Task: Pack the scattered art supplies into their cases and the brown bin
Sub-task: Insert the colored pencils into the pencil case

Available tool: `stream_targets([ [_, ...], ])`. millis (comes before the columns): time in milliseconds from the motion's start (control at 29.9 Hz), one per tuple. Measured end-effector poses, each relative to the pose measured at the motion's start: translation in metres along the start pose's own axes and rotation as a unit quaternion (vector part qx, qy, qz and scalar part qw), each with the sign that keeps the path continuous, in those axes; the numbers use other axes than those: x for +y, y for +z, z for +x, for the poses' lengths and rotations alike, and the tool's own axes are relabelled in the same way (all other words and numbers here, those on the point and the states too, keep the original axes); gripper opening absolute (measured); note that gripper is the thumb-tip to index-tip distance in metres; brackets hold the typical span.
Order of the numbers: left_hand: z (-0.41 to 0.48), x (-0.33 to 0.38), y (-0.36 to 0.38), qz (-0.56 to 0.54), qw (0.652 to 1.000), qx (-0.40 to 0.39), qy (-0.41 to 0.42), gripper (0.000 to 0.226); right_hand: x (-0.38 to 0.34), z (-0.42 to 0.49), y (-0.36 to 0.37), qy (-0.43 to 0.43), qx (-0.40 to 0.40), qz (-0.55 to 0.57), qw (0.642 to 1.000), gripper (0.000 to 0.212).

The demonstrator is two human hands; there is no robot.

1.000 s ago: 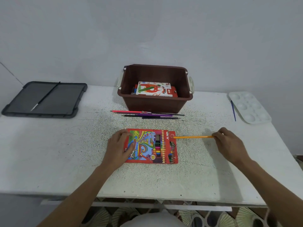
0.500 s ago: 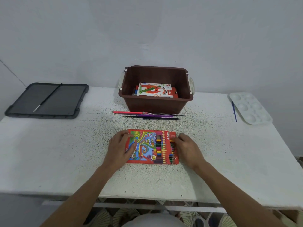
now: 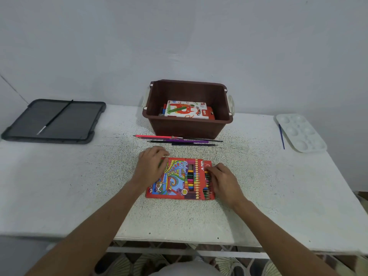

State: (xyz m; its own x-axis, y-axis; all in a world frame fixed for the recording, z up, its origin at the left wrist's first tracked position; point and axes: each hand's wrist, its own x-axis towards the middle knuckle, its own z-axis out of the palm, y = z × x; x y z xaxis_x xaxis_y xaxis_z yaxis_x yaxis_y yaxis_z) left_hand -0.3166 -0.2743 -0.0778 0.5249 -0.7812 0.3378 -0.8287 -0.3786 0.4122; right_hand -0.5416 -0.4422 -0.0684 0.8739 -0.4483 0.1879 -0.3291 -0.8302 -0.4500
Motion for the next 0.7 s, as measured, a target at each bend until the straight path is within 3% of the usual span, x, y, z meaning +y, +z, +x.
stream_targets([
  [134, 0.030, 0.010, 0.006, 0.083, 0.992, -0.070, 0.064, 0.030, -0.001, 0.000, 0.000, 0.009, 0.002, 0.002, 1.000, 0.029],
  [301, 0.048, 0.024, 0.008, 0.225, 0.956, -0.149, 0.115, 0.044, -0.002, -0.001, 0.000, 0.010, 0.006, 0.010, 1.000, 0.031],
  [434, 0.049, 0.026, 0.011, 0.238, 0.960, -0.113, 0.094, 0.046, -0.002, -0.002, 0.001, 0.010, 0.010, 0.014, 1.000, 0.029],
  [702, 0.048, 0.025, 0.011, 0.203, 0.975, -0.090, 0.024, 0.023, 0.000, -0.001, 0.004, 0.013, 0.003, 0.009, 1.000, 0.029],
])
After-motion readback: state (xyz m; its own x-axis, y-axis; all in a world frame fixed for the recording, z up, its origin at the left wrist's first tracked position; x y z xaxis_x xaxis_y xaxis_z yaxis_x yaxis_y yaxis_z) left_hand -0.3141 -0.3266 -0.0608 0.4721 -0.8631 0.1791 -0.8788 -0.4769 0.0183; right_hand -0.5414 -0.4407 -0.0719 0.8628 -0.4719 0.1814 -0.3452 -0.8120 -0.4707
